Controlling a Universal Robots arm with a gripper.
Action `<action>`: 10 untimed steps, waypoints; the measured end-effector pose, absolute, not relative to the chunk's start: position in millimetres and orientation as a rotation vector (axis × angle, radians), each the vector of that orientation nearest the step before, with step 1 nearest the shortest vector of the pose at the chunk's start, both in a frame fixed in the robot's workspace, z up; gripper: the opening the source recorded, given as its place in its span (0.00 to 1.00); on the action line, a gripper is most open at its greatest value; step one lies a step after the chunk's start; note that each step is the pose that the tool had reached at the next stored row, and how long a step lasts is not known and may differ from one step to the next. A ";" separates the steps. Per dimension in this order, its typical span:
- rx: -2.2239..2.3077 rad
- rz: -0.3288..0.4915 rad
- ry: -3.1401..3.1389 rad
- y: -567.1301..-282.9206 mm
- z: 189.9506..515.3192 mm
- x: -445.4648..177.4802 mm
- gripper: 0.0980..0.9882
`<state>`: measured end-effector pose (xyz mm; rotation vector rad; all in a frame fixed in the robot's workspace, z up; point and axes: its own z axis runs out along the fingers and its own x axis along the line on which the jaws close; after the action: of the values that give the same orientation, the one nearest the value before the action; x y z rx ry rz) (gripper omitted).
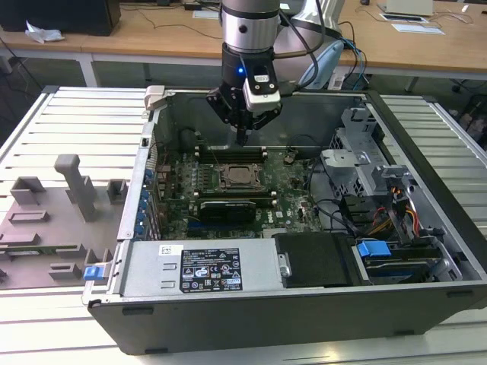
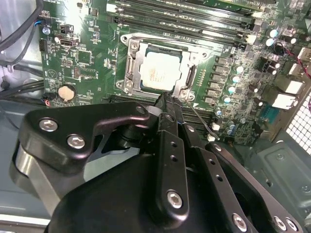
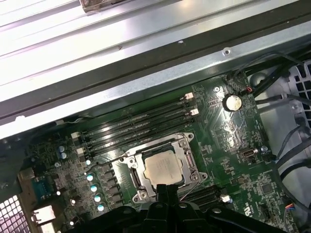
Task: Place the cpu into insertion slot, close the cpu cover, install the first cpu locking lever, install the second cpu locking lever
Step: 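Install the first cpu locking lever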
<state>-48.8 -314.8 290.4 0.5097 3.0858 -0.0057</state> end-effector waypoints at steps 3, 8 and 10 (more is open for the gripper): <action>0.493 -0.006 3.088 -314.7 290.4 -48.8 0.01; 0.427 -0.005 3.098 -314.8 290.4 -48.8 0.01; 0.380 -0.005 3.104 -314.7 290.4 -48.8 0.01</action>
<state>-48.8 -314.7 290.4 0.3800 3.1043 -0.0048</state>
